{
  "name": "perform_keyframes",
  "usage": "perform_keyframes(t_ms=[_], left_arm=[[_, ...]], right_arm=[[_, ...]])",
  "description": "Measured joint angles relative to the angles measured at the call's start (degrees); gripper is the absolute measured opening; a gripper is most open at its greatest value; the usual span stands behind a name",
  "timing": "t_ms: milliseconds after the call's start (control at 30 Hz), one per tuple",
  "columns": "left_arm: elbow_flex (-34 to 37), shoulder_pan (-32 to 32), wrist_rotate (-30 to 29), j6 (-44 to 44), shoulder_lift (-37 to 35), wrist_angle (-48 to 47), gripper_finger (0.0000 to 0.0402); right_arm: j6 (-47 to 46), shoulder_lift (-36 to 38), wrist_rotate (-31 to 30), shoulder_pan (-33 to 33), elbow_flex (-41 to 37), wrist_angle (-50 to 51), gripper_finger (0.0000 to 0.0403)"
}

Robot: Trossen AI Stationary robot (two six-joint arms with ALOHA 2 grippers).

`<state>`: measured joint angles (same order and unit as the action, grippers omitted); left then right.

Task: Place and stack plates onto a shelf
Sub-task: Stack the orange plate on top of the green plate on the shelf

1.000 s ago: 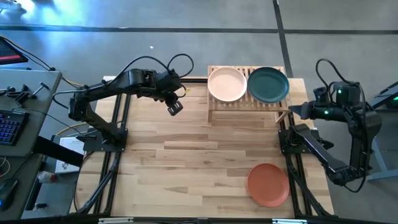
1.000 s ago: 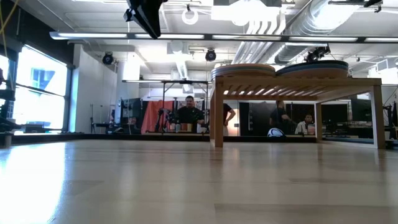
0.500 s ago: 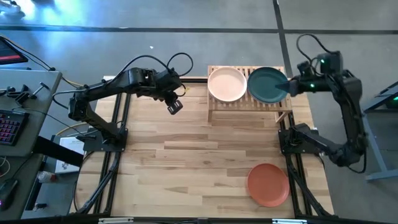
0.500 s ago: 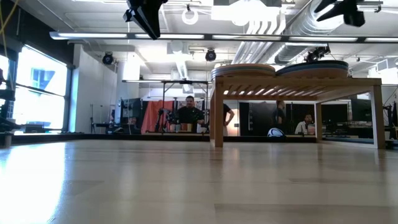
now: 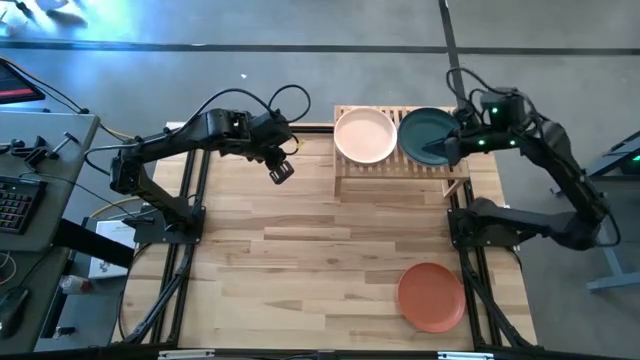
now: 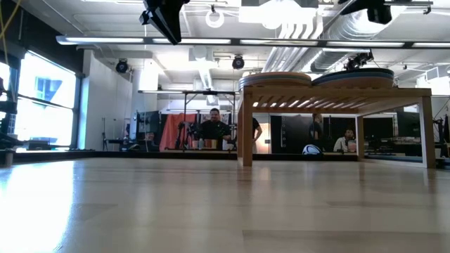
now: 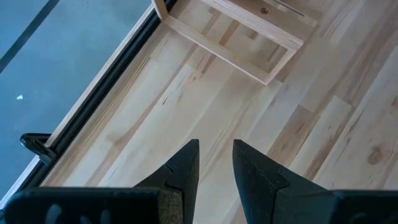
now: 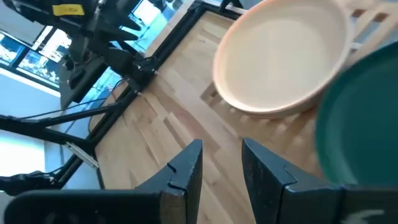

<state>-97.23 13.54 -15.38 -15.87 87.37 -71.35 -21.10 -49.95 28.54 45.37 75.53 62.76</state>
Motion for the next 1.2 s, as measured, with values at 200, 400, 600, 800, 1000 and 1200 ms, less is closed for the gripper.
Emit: perform_keyframes(t_ms=[200, 400, 600, 800, 1000, 1200], left_arm=[[0.0, 0.0, 0.0, 0.0, 0.0, 0.0, 0.0087], [0.0, 0.0, 0.0, -0.4, 0.0, 0.0, 0.0087], [0.0, 0.0, 0.1, -0.5, 0.0, -3.1, 0.0087], [0.0, -0.1, 3.1, -0.6, 0.0, -8.3, 0.0087], [0.0, -0.2, 3.4, -2.5, 0.0, -12.6, 0.0087], [0.0, -0.8, 3.4, -1.5, 0.0, -13.5, 0.0087]], right_arm=[[-9.7, -1.5, -9.2, -14.6, 0.0, -3.9, 0.0094], [-19.8, -4.7, -15.0, -28.6, 0.0, -3.9, 0.0094], [-30.4, -9.8, -20.9, -41.2, 0.0, -3.7, 0.0094], [-41.8, -15.4, -22.6, -50.2, 0.0, -3.7, 0.0094], [-54.3, -21.0, -24.4, -57.5, 0.0, -3.7, 0.0094], [-66.2, -27.1, -25.0, -64.5, 0.0, -3.7, 0.0094]])
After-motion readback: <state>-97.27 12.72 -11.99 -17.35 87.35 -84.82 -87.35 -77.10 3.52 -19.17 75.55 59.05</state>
